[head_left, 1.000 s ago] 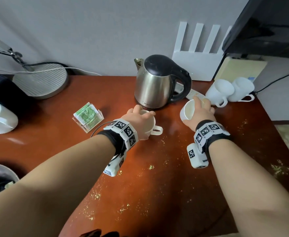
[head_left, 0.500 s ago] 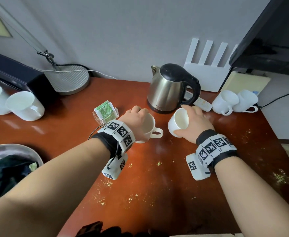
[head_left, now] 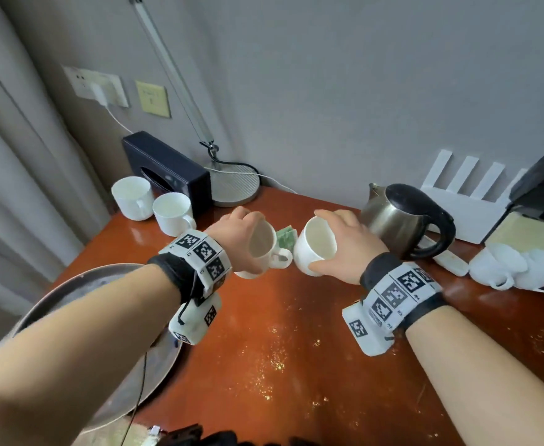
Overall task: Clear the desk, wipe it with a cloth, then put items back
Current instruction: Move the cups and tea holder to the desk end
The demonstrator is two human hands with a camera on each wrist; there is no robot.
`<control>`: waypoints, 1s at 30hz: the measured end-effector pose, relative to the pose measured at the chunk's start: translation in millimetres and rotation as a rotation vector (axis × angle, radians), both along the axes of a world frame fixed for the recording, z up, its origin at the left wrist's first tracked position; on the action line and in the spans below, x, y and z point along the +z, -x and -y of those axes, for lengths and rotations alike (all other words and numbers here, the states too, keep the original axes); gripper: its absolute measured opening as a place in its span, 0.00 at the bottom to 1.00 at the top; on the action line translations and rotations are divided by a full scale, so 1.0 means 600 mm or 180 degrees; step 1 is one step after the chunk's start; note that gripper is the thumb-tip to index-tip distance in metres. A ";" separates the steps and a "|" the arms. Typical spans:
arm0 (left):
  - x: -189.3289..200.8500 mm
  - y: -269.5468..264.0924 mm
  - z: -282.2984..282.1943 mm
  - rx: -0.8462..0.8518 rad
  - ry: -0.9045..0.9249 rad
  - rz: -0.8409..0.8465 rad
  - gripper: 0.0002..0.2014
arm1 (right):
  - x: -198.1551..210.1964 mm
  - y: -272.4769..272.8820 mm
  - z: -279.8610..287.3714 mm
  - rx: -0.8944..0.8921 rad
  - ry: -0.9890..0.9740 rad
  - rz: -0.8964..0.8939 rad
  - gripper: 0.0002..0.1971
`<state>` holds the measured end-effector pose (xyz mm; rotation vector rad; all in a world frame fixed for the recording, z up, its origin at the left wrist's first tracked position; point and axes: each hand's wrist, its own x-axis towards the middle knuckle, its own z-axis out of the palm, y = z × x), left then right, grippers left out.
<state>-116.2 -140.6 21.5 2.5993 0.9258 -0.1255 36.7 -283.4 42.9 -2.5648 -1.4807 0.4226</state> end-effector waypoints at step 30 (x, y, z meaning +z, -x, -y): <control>-0.121 0.289 -0.415 0.0298 0.0242 -0.0558 0.44 | -0.175 0.341 -0.426 -0.0170 0.0387 -0.0090 0.40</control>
